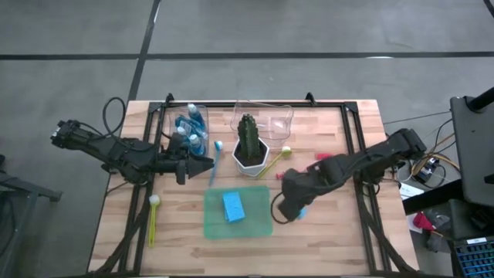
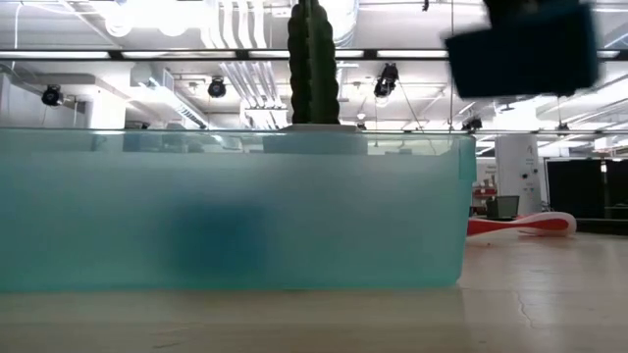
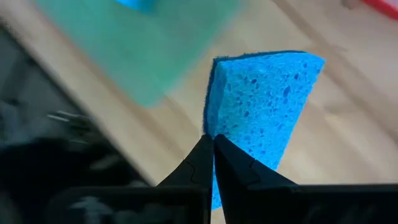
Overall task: Pick & Place Kitchen Sink Supplies
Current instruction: Put the blue sponge wipe into the green bin
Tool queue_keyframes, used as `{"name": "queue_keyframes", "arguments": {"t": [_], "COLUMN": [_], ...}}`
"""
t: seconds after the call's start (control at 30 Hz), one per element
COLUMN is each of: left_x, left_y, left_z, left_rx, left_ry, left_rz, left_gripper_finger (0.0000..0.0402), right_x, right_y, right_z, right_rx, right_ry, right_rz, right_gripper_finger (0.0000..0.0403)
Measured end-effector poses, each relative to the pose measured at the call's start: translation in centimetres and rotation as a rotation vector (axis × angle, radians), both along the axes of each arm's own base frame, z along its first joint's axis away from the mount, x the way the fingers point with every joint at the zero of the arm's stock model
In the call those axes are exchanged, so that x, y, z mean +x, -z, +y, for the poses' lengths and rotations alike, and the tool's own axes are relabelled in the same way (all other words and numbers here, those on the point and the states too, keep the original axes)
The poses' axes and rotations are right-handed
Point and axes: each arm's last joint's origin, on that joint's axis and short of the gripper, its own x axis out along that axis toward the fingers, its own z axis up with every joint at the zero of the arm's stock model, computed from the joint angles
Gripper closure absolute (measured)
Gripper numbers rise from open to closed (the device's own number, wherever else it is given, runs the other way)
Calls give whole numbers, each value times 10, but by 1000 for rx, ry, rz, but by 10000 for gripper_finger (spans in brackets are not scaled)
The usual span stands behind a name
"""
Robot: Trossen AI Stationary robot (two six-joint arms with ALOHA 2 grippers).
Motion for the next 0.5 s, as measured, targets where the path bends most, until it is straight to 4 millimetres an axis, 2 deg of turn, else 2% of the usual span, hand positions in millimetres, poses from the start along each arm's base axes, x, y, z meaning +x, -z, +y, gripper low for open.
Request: {"name": "queue_keyframes", "arguments": {"t": [0.1,0.2,0.5], "left_x": [0,0,0], "left_y": [0,0,2], "left_z": [0,0,0], "left_rx": [7,8,12], "left_ry": [1,1,2], "left_rz": [2,4,20], "left_gripper_finger": [234,234,234], "right_x": [13,28,62], "right_y": [-14,-20,-7], "right_z": [2,2,-4], "right_rx": [42,87,108], "right_ry": [69,114,188], "right_rz": [-116,-205,-298], "right_gripper_finger": [395,395,395]}}
